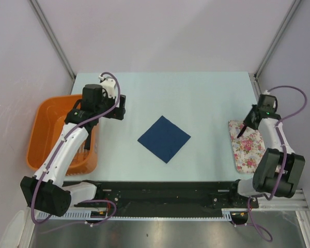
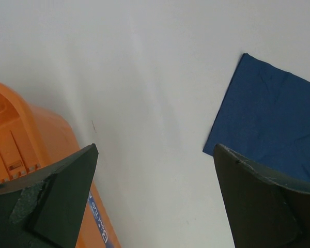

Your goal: Place the utensils on the paper napkin and roll it up

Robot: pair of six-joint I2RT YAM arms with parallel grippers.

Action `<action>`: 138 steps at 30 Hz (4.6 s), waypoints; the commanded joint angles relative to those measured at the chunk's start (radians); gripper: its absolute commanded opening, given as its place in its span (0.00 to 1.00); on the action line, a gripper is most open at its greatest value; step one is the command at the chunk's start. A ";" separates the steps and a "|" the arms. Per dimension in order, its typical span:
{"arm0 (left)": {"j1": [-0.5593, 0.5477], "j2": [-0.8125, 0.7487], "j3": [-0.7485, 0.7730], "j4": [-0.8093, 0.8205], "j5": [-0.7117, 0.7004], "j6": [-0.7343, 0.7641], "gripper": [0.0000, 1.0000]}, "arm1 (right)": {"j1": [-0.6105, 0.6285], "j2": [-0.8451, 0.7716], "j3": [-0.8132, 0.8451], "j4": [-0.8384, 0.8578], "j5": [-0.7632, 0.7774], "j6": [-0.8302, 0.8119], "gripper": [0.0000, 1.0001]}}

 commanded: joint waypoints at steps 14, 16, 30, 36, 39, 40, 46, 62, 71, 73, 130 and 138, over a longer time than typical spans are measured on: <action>0.000 -0.108 -0.164 0.153 0.234 -0.240 1.00 | 0.906 0.185 0.205 0.043 0.034 0.120 0.00; 0.000 -0.123 -0.194 0.190 0.233 -0.258 1.00 | 0.940 0.279 0.277 0.040 0.021 0.151 0.00; -0.006 -0.117 -0.238 0.285 0.253 -0.335 1.00 | 1.011 0.572 0.495 -0.025 0.014 0.286 0.00; -0.006 -0.087 -0.221 0.296 0.262 -0.346 1.00 | 1.014 0.594 0.481 -0.031 0.027 0.308 0.00; -0.007 -0.081 -0.221 0.301 0.263 -0.349 1.00 | 1.012 0.598 0.475 -0.033 0.036 0.312 0.02; -0.007 -0.081 -0.221 0.304 0.263 -0.349 1.00 | 1.012 0.603 0.477 -0.031 0.037 0.311 0.03; -0.006 -0.081 -0.232 0.310 0.262 -0.349 1.00 | 1.005 0.607 0.461 -0.020 0.045 0.312 0.04; -0.007 -0.044 -0.221 0.316 0.265 -0.355 1.00 | 0.986 0.669 0.500 -0.037 0.045 0.308 0.15; -0.007 -0.044 -0.217 0.311 0.268 -0.352 1.00 | 0.977 0.667 0.498 -0.046 0.034 0.312 0.39; -0.007 -0.041 -0.214 0.308 0.266 -0.352 1.00 | 0.977 0.664 0.498 -0.046 0.033 0.312 0.40; -0.007 -0.113 -0.073 0.149 0.478 0.039 1.00 | -0.319 0.443 0.354 -0.344 -0.105 -0.881 0.34; -0.007 -0.123 -0.088 0.130 0.492 0.035 1.00 | -0.322 0.471 0.334 -0.316 -0.101 -0.881 0.30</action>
